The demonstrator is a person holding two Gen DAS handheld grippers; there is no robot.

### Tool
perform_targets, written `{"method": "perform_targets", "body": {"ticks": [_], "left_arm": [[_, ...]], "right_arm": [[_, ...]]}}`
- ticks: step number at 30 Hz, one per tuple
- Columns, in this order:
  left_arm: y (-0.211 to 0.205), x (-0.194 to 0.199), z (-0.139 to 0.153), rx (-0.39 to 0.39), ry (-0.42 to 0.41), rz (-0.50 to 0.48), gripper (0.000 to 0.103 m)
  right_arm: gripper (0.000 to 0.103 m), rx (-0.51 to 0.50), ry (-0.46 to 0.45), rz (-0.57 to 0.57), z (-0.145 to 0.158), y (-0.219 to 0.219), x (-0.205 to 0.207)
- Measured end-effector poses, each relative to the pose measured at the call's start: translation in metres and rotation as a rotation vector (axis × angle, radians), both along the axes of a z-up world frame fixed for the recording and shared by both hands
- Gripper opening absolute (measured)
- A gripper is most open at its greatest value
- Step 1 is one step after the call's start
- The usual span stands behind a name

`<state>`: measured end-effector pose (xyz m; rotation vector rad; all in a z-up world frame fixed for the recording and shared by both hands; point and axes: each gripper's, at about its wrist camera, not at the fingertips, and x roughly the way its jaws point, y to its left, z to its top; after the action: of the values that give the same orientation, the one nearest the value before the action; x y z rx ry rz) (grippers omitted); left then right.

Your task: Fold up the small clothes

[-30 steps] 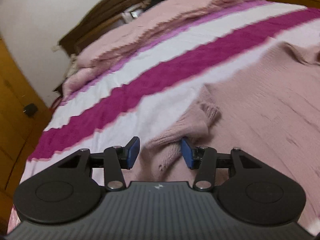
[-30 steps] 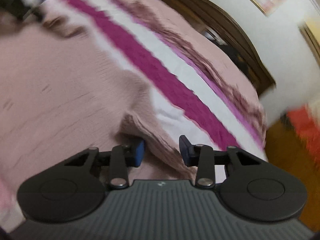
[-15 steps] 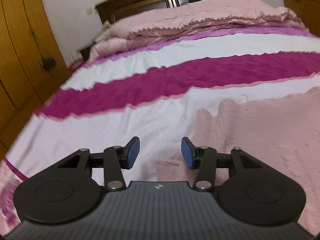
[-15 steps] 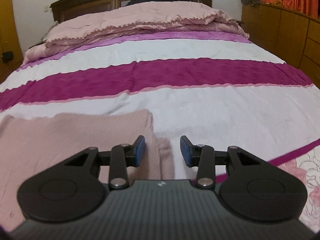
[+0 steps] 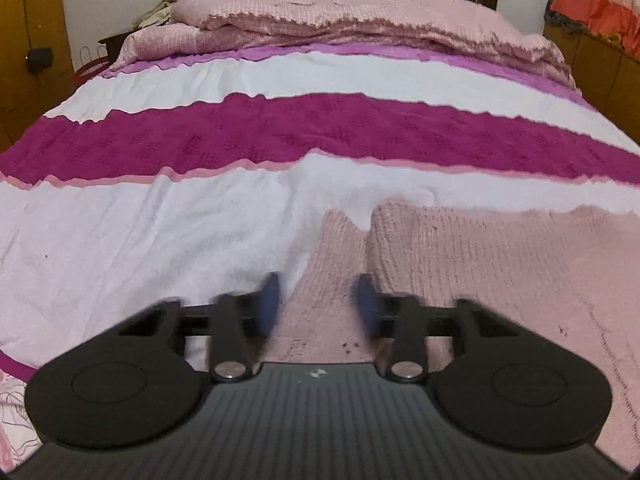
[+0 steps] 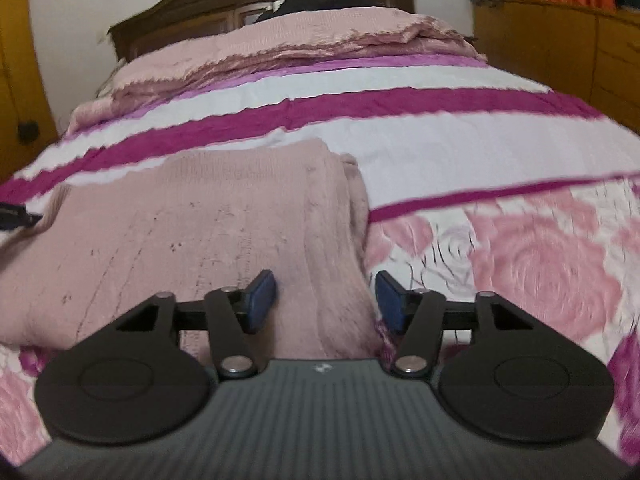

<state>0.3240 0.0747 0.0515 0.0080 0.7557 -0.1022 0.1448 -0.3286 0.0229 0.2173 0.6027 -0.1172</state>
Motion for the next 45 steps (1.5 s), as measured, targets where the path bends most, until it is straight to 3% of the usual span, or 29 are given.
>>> {"method": "perform_targets", "body": {"ticks": [1,7,10,14,15,20,26,28,30,31,32,34,38,42,45], "left_arm": [[0.001,-0.001,0.001,0.002,-0.004,0.013,0.009],[0.018,-0.005,0.006,0.108,-0.050,0.199,0.007],[0.026,-0.008,0.010,0.064,-0.028,0.200,0.007],[0.028,-0.009,0.019,-0.008,-0.031,0.126,0.010],[0.026,-0.003,0.019,-0.018,-0.015,0.109,0.012],[0.013,0.025,0.002,-0.066,0.086,0.077,0.044],[0.003,0.029,-0.008,-0.020,0.068,0.113,0.062],[0.005,0.032,-0.011,-0.028,0.065,0.119,0.063],[0.005,0.036,-0.014,-0.048,0.076,0.107,0.062],[0.006,0.037,-0.014,-0.068,0.077,0.088,0.053],[0.006,0.035,-0.013,-0.087,0.072,0.074,0.032],[0.006,0.031,-0.010,-0.153,0.062,0.043,0.009],[-0.001,0.010,-0.001,-0.112,-0.026,0.068,0.008],[0.006,-0.005,0.009,-0.043,-0.117,0.192,0.008],[0.014,0.001,0.008,-0.019,-0.105,0.213,0.008]], "right_arm": [[0.061,0.017,-0.004,-0.004,-0.001,-0.002,-0.001],[0.062,0.027,-0.018,-0.009,-0.004,-0.003,-0.002],[0.063,0.036,-0.017,-0.014,-0.003,-0.003,-0.003],[0.063,0.067,-0.020,-0.019,0.002,-0.006,-0.010],[0.063,0.073,-0.020,-0.018,0.002,-0.007,-0.011],[0.063,0.095,-0.034,-0.023,-0.006,-0.010,-0.018],[0.065,0.077,-0.044,-0.021,-0.010,-0.006,-0.017],[0.065,0.072,-0.054,-0.021,-0.012,-0.005,-0.018],[0.066,0.074,-0.059,-0.022,-0.014,-0.005,-0.019],[0.066,0.075,-0.060,-0.022,-0.014,-0.006,-0.020],[0.066,0.077,-0.061,-0.022,-0.015,-0.006,-0.020],[0.066,0.077,-0.062,-0.022,-0.015,-0.005,-0.020],[0.066,0.085,-0.066,-0.022,-0.015,-0.006,-0.021],[0.066,0.091,-0.070,-0.021,-0.015,-0.008,-0.022],[0.066,0.091,-0.070,-0.021,-0.015,-0.008,-0.022]]}}
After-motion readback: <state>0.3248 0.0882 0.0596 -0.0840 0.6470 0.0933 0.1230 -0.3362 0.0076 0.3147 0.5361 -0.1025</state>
